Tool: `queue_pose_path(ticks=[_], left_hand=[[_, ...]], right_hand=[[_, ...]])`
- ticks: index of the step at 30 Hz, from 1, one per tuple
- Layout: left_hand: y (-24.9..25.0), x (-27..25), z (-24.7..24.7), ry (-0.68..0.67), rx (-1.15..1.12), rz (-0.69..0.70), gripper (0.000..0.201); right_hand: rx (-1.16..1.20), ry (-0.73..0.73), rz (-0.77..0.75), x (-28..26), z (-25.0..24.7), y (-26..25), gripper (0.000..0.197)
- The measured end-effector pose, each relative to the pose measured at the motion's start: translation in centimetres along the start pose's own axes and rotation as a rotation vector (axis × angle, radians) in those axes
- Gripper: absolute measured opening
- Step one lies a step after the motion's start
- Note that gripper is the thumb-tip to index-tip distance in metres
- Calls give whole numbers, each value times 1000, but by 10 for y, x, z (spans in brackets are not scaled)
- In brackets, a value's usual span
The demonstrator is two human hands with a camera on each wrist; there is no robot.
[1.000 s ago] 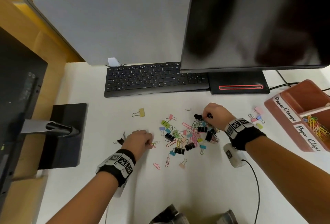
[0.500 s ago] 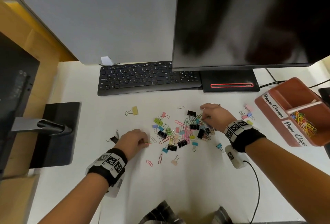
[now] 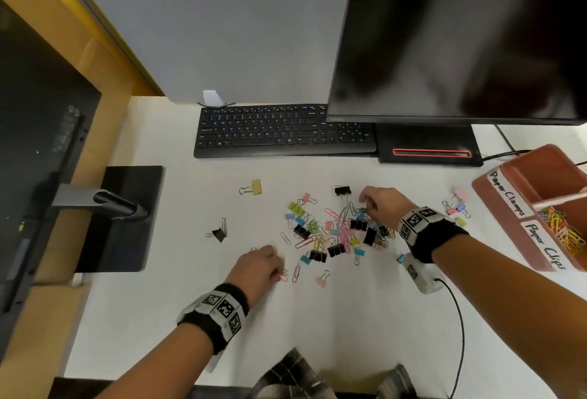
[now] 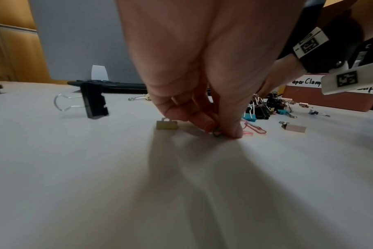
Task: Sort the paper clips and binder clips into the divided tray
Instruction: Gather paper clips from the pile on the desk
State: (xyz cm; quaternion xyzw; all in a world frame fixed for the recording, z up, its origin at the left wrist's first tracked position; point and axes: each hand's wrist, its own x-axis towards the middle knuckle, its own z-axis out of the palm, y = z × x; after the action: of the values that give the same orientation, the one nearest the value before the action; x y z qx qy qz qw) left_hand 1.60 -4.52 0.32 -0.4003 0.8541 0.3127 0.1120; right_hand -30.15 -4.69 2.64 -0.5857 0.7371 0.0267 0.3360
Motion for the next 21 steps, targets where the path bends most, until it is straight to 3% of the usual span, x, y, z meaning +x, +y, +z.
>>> queue_pose_path(ticks=[5,11,13,17,21], left_hand=[[8,3,-5,-53,92,9,13],[7,4,-5,-64,83,21,17],[5,3,-6,-28,11,21,16],[-2,14,-17,179,-159,-1,12],[-3,38,-27,119,-115,-46,30]], right_hand=[[-109,-31,29,2,0,-4,17],[-59,50,-27,-7,-3,-6,17],[7,82,-84,-8,-3,-17,19],[46,62,-149,-4,4,-45,34],[-98,11,-82,6,21,-57,29]])
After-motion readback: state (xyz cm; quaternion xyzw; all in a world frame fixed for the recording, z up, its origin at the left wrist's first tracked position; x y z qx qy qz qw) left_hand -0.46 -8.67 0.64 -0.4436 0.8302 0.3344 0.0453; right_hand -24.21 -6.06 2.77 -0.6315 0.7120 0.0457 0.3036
